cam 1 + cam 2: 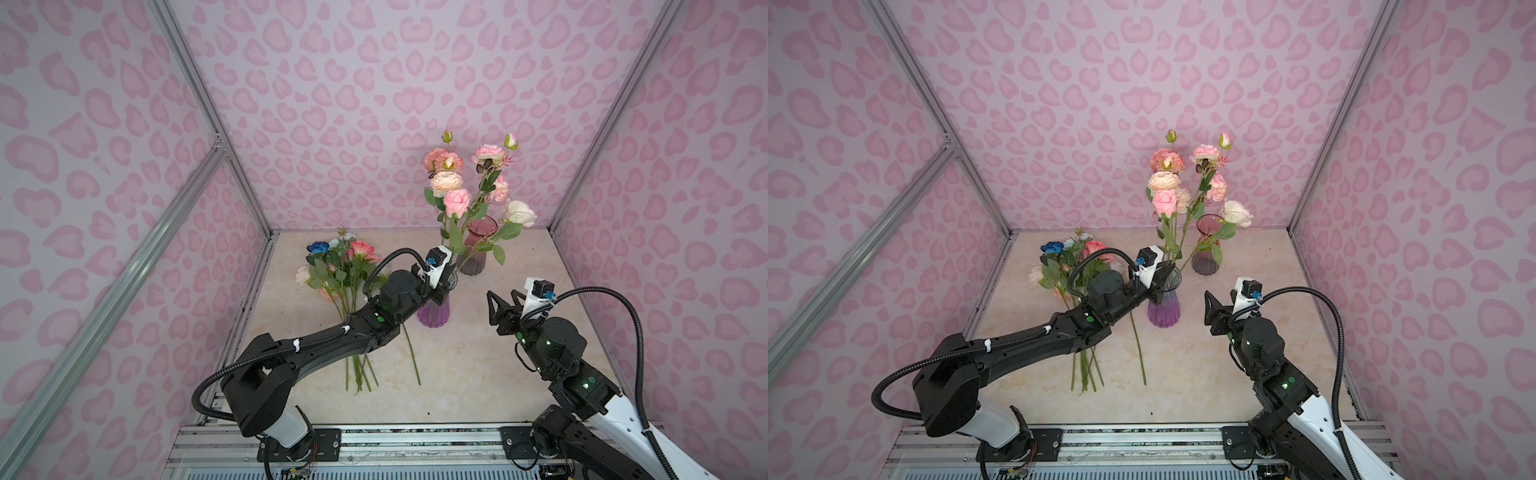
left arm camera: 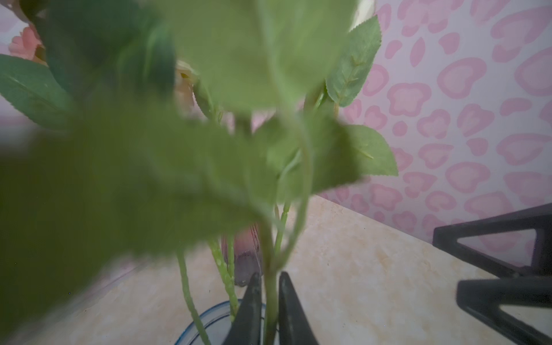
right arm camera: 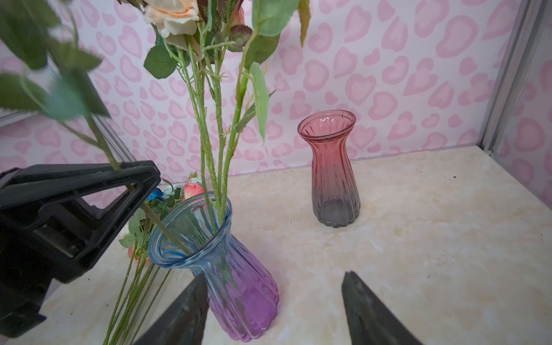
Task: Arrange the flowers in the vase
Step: 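Carry the pink rose over the purple-blue vase and lower its stem in, then open the left gripper and draw back from the vase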
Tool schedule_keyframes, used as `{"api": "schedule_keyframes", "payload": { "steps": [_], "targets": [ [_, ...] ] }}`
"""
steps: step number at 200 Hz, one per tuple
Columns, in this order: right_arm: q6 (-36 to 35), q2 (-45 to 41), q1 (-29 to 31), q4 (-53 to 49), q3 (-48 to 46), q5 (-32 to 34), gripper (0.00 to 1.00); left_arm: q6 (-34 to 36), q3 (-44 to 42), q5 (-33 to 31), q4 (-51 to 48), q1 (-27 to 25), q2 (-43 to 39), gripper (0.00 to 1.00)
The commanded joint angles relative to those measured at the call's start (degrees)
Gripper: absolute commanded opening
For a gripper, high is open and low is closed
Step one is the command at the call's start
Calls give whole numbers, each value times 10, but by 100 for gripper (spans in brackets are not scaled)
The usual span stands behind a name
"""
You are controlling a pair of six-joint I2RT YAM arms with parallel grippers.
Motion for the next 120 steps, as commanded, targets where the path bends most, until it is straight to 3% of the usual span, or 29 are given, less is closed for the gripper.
{"api": "schedule_keyframes", "payload": {
  "steps": [1, 62, 81, 120],
  "targets": [
    [2, 3, 0, 5, -4, -6, 72, 1, -1, -9, -2, 0, -2, 15],
    [8, 5, 0, 1, -1, -9, 72, 3, 5, -25, -42, 0, -22, 25],
    [10, 2, 0, 4, -4, -5, 72, 9, 11, -47, -75, 0, -32, 41],
    [10, 10, 0, 5, -1, -10, 72, 12, 9, -64, -158, 0, -61, 58]
  ]
}}
